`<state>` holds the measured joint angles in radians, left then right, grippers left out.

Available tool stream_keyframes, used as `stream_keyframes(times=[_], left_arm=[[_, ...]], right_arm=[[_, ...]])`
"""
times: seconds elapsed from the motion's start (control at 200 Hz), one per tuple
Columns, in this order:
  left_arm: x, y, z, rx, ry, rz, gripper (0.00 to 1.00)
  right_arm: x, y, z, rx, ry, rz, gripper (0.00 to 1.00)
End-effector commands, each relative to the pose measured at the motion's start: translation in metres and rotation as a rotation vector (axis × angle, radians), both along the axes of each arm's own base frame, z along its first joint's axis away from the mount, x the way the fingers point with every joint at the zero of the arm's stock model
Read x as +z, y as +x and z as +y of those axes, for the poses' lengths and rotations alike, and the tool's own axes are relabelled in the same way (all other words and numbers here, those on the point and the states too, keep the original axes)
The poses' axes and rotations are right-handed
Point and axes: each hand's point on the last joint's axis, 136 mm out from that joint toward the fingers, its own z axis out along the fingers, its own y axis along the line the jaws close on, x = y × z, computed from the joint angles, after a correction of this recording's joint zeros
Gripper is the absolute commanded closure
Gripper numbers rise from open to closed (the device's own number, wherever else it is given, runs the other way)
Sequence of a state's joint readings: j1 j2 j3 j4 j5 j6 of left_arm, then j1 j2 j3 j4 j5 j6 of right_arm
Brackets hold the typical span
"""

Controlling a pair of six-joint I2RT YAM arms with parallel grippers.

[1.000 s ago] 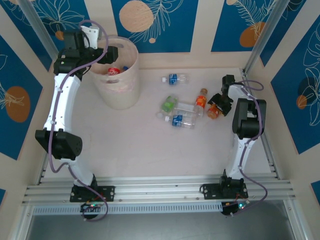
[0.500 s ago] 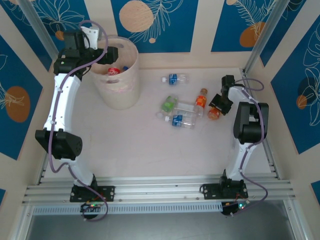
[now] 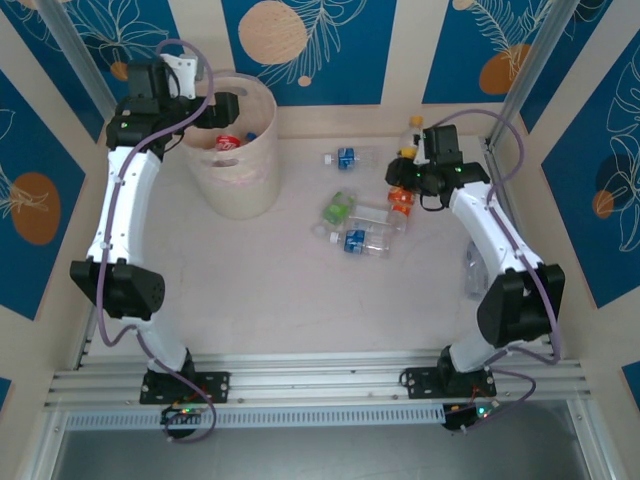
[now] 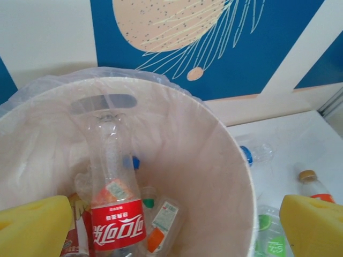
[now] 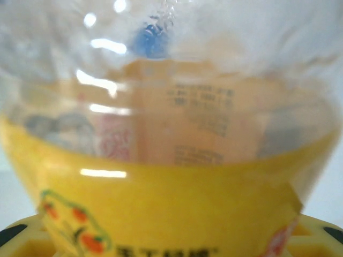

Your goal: Put the plastic bottles in the bin

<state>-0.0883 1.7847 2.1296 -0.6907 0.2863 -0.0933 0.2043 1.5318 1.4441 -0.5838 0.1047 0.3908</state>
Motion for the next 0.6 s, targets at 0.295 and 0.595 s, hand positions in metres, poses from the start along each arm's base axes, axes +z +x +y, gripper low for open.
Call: stream_keyframes(times=[0.295, 0.595], left_arm=[[0.079, -0.07, -0.104, -0.313, -0.193, -0.077, 0.0], [0.094, -0.092, -0.177, -0.479, -0.268, -0.076, 0.0]], right_arm=[[0.117, -0.046, 0.125, 0.502, 0.167, -0.434, 0.47], [0.134, -0.06, 0.163, 0.606, 0.174, -0.52, 0.46]])
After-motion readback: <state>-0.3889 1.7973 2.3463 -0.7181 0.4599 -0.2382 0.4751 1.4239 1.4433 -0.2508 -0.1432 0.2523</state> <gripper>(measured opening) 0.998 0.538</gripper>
